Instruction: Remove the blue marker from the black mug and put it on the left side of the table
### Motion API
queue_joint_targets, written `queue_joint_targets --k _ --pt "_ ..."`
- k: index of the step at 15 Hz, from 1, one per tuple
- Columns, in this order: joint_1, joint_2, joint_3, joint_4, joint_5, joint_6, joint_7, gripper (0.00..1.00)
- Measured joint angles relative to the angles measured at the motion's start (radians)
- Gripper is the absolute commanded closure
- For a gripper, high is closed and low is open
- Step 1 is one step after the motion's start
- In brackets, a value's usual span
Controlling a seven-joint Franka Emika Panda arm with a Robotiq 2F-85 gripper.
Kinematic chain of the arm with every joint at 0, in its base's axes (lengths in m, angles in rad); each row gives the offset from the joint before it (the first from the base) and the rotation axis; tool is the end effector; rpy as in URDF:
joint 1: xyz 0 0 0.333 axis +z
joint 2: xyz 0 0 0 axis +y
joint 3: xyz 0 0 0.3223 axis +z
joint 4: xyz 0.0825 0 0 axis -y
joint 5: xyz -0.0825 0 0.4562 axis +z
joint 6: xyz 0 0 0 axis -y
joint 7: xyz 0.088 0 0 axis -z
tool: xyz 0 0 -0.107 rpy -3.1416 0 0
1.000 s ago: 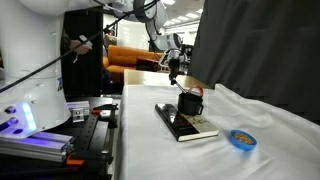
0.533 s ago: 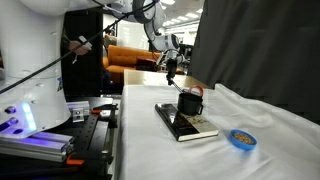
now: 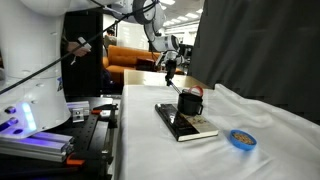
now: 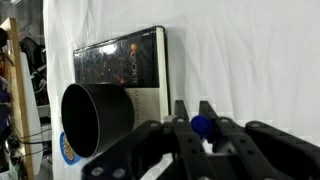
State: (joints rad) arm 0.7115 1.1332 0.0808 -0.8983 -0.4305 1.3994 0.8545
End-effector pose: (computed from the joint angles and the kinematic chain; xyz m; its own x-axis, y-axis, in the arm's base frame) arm 0.6011 0.5064 0.1353 0.9861 -0.0736 -0.1493 0.0392 -0.7687 0.6384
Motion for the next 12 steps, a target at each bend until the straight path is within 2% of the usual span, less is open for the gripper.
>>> queue_joint_targets --k 1,4,6,9,10,12 --pt "0.000 0.000 0.000 0.000 0.005 -0.004 0.000 0.86" --pt "0.000 0.000 0.000 0.000 0.020 -0.017 0.003 0.70" --pt "0.000 0.000 0.000 0.000 0.029 -0.026 0.004 0.44" --pt "0.000 0.001 0.000 0.000 0.041 -0.035 0.004 0.21" --pt "0.000 0.001 0.000 -0.001 0.045 -0.037 0.004 0.40" --pt "0.000 0.001 0.000 -0.003 0.049 -0.039 0.005 0.25"
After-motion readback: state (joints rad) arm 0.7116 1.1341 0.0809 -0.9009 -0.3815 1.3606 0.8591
